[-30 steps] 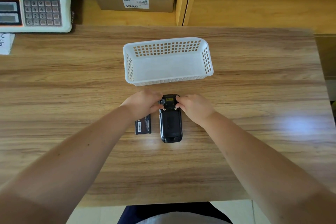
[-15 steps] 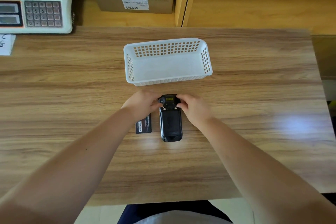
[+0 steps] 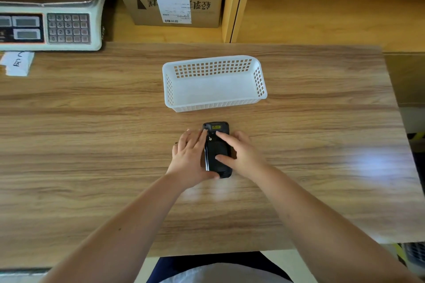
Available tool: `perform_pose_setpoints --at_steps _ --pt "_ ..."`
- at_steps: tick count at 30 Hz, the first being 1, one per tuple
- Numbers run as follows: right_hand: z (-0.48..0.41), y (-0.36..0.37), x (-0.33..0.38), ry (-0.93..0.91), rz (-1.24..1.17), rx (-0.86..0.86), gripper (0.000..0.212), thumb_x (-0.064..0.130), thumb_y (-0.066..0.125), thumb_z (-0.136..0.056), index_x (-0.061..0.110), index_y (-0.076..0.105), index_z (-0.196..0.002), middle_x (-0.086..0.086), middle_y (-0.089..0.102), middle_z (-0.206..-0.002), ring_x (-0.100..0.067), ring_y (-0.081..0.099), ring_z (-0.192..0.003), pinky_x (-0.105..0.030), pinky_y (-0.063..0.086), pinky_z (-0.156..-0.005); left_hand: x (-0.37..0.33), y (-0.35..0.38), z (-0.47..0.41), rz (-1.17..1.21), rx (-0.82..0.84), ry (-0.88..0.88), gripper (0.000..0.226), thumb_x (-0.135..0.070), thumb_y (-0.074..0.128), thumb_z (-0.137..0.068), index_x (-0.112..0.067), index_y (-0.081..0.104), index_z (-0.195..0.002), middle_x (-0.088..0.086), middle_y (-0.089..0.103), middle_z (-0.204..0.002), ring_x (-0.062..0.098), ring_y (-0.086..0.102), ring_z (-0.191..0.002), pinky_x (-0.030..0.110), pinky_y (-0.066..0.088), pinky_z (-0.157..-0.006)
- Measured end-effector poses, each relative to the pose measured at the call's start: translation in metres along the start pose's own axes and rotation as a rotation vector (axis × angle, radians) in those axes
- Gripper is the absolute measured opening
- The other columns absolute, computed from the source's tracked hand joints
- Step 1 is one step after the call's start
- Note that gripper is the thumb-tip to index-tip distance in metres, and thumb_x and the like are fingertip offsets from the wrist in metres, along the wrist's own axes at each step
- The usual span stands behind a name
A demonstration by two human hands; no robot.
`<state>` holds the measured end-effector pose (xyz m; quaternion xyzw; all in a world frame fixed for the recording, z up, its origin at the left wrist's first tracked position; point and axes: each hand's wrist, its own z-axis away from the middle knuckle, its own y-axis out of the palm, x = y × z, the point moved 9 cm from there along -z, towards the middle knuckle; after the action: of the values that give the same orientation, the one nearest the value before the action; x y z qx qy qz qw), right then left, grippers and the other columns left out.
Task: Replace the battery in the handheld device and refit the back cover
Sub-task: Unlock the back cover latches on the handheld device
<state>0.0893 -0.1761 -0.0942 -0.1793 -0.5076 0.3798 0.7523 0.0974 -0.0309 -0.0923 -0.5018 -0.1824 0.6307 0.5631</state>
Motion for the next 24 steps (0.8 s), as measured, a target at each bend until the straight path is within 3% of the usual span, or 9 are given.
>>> perform_pose_setpoints --at_steps 3,7,10,13,16,19,21,24 --pt "-0.001 -0.005 0.002 0.022 -0.084 -0.053 0.038 0.03 0.051 -0.094 0.043 0.049 -0.129 0.013 0.041 -0.11 -0.012 0.048 -0.105 -0.032 0.046 -0.088 0.001 0.001 0.002 -0.017 0.007 -0.012 0.128 -0.069 0.074 -0.057 -0.023 0.003 -0.153 -0.005 0.01 -0.16 0.019 -0.007 -0.147 0.044 0.008 -0.116" --pt "-0.001 -0.002 0.001 0.069 -0.101 -0.015 0.034 0.022 0.043 -0.096 0.044 0.052 -0.121 0.009 0.044 -0.123 -0.013 0.045 -0.114 -0.036 0.045 -0.094 0.0 0.001 0.006 -0.019 0.01 -0.006 0.126 -0.069 0.073 -0.06 -0.022 0.003 -0.153 -0.004 0.01 -0.16 0.021 -0.007 -0.147 0.045 0.005 -0.116" --pt "-0.005 -0.002 0.002 0.146 -0.194 -0.005 0.032 0.019 0.044 -0.095 0.044 0.057 -0.11 0.006 0.042 -0.121 -0.017 0.043 -0.118 -0.037 0.04 -0.101 0.001 0.003 0.011 -0.042 0.022 0.007 0.125 -0.067 0.073 -0.062 -0.022 0.0 -0.153 -0.005 0.011 -0.16 0.022 -0.006 -0.147 0.043 0.004 -0.116" --pt "-0.005 -0.007 0.006 0.19 -0.252 -0.021 0.034 0.012 0.046 -0.093 0.04 0.061 -0.103 0.003 0.042 -0.118 -0.016 0.046 -0.111 -0.024 0.038 -0.089 0.001 0.003 0.016 -0.072 0.016 0.027 0.123 -0.066 0.072 -0.064 -0.023 -0.001 -0.153 -0.004 0.01 -0.16 0.023 -0.007 -0.147 0.044 0.004 -0.116" --pt "0.004 -0.019 0.012 0.189 -0.347 -0.077 0.037 0.001 0.047 -0.091 0.03 0.066 -0.102 0.007 0.051 -0.115 -0.005 0.05 -0.095 -0.009 0.036 -0.072 0.003 0.002 0.019 -0.067 0.002 0.026 0.12 -0.064 0.071 -0.066 -0.025 0.0 -0.154 -0.005 0.012 -0.159 0.023 -0.006 -0.146 0.045 0.003 -0.116" --pt "0.015 -0.016 0.008 0.245 -0.589 -0.058 0.035 0.003 0.053 -0.09 0.031 0.067 -0.105 0.01 0.063 -0.106 -0.004 0.058 -0.096 -0.017 0.045 -0.08 0.004 -0.002 0.021 -0.024 -0.029 0.022 0.116 -0.064 0.072 -0.066 -0.029 0.005 -0.153 -0.006 0.017 -0.158 0.023 -0.004 -0.146 0.044 0.002 -0.116" --pt "0.021 -0.008 0.0 0.331 -0.698 -0.056 0.031 0.008 0.061 -0.088 0.031 0.064 -0.109 0.006 0.067 -0.105 -0.01 0.062 -0.097 -0.022 0.05 -0.076 0.004 -0.002 0.022 -0.007 -0.038 0.024 0.112 -0.062 0.072 -0.067 -0.03 0.008 -0.153 -0.006 0.02 -0.158 0.023 -0.003 -0.146 0.045 0.003 -0.116" --pt "0.03 0.001 -0.012 0.44 -0.699 -0.104 0.023 0.013 0.068 -0.085 0.023 0.063 -0.104 0.006 0.068 -0.101 -0.01 0.065 -0.094 -0.021 0.051 -0.071 0.003 -0.002 0.024 -0.003 -0.05 0.029 0.107 -0.061 0.072 -0.068 -0.031 0.013 -0.152 -0.006 0.024 -0.157 0.022 -0.002 -0.146 0.045 0.005 -0.116"
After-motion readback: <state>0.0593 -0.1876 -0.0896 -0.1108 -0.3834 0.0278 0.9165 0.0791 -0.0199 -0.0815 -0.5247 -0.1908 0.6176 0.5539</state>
